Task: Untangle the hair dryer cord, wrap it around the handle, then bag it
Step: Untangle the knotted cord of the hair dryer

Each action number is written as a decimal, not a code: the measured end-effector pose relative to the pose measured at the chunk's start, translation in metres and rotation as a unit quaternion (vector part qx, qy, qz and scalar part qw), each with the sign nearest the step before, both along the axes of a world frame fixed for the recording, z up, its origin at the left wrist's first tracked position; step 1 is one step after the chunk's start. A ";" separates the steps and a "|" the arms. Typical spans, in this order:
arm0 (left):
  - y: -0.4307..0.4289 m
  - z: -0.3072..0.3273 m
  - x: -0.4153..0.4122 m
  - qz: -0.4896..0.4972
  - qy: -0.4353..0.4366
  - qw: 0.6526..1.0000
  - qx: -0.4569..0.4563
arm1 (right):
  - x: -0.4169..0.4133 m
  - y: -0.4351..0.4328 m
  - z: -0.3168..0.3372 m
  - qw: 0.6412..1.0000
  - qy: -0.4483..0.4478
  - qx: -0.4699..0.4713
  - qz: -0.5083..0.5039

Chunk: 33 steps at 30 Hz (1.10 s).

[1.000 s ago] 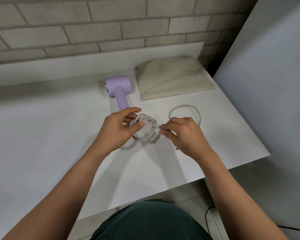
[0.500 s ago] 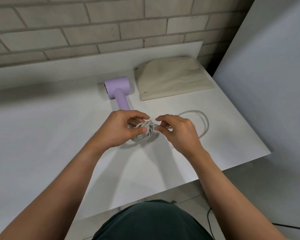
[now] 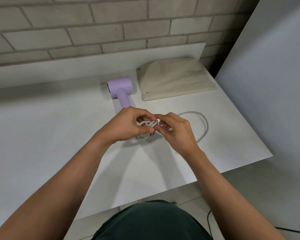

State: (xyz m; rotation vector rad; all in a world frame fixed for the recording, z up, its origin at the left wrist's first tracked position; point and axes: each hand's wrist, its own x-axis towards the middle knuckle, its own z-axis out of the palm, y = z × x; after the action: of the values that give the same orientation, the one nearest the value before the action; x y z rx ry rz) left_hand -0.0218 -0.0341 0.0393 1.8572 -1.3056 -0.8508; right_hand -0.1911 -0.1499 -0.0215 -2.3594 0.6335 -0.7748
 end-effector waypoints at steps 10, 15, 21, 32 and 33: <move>-0.008 0.000 0.002 -0.023 -0.058 0.997 0.042 | -0.014 -0.017 0.007 0.997 0.068 0.022 -0.002; -0.020 -0.002 -0.011 -0.074 -0.185 0.980 0.001 | -0.013 -0.016 0.007 0.997 0.059 0.039 -0.007; -0.022 -0.010 -0.014 0.054 -0.183 0.977 -0.095 | -0.023 -0.023 0.006 0.992 0.082 0.092 -0.001; -0.027 -0.002 -0.007 -0.105 -0.339 0.934 -0.028 | -0.018 -0.029 0.017 0.991 0.082 0.105 -0.007; -0.029 0.000 -0.005 -0.114 -0.359 0.926 -0.019 | -0.017 -0.029 0.018 0.992 0.079 0.103 -0.008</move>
State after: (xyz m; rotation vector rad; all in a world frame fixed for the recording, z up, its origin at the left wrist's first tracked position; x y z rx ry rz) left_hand -0.0271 -0.0628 0.0398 2.0998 -1.9896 -0.2252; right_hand -0.2081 -0.1789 -0.0034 -2.2414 0.7616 -0.5064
